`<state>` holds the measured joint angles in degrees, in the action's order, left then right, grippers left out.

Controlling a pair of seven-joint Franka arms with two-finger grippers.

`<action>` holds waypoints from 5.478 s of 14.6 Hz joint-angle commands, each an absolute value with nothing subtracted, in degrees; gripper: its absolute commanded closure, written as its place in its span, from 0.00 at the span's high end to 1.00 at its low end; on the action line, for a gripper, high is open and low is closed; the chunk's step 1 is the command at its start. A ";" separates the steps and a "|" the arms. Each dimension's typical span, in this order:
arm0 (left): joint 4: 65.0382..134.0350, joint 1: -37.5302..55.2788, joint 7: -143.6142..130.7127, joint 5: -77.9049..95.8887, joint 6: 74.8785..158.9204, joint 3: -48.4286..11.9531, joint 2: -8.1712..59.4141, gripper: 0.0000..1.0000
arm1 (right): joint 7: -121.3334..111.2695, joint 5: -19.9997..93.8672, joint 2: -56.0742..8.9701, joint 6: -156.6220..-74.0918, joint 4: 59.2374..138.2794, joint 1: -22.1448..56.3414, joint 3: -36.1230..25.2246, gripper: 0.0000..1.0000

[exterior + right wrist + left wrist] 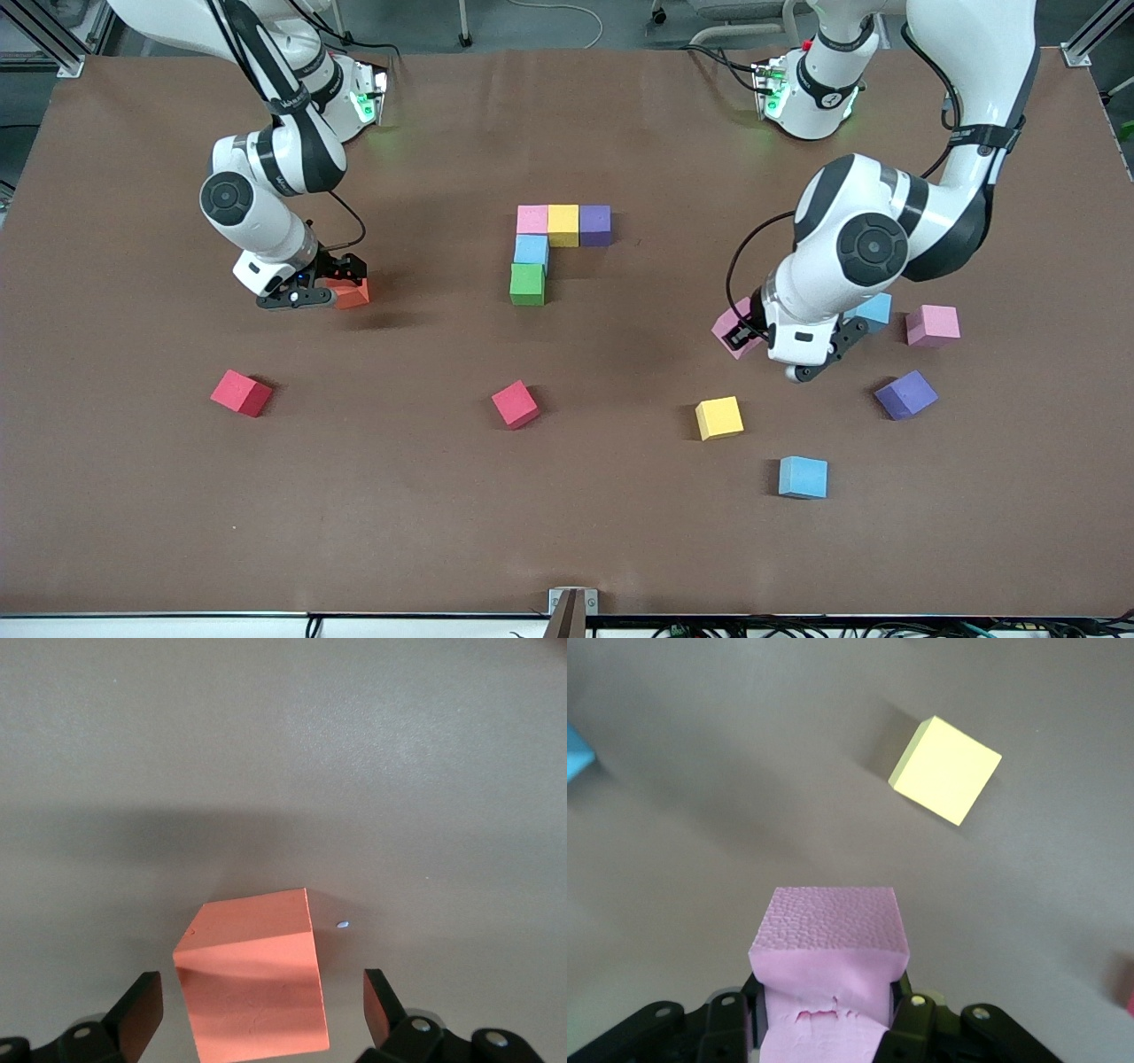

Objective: Arrange 11 blocks into digit 3

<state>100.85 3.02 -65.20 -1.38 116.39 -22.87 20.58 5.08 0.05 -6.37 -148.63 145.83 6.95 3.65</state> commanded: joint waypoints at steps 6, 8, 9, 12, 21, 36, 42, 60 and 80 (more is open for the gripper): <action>100.37 6.24 -80.31 -0.70 117.68 -24.52 22.23 0.25 | 4.13 0.97 -6.68 -153.81 148.98 7.47 4.22 0.75; 100.37 7.03 -83.39 -0.62 118.21 -24.52 22.32 0.25 | 4.13 0.97 -6.68 -153.81 148.89 7.82 4.31 0.50; 100.37 7.55 -85.32 -0.62 118.82 -24.52 22.41 0.25 | 4.22 0.97 -6.68 -153.72 148.80 7.91 4.31 0.33; 100.55 7.82 -89.55 -0.35 119.97 -24.61 23.47 0.25 | 4.92 0.97 -6.50 -153.02 147.31 9.23 4.39 0.00; 101.60 9.76 -107.67 -0.35 125.42 -24.61 24.52 0.25 | 23.96 1.05 -13.87 -137.21 124.31 20.63 4.48 0.00; 97.39 8.09 -108.98 -0.97 124.63 -24.08 24.17 0.25 | 42.10 1.14 -31.98 -131.38 99.23 33.31 4.39 0.00; 97.03 8.09 -108.90 -1.23 124.54 -24.08 24.17 0.25 | 43.86 1.23 -33.92 -133.24 99.05 35.15 4.39 0.00; 96.42 8.44 -108.02 -1.23 121.20 -24.08 24.34 0.25 | 48.69 1.23 -35.25 -134.74 99.58 36.56 4.39 0.01; 95.45 8.88 -108.81 -0.88 121.38 -24.08 25.93 0.25 | 49.04 1.06 -35.24 -134.56 100.20 37.09 4.31 0.04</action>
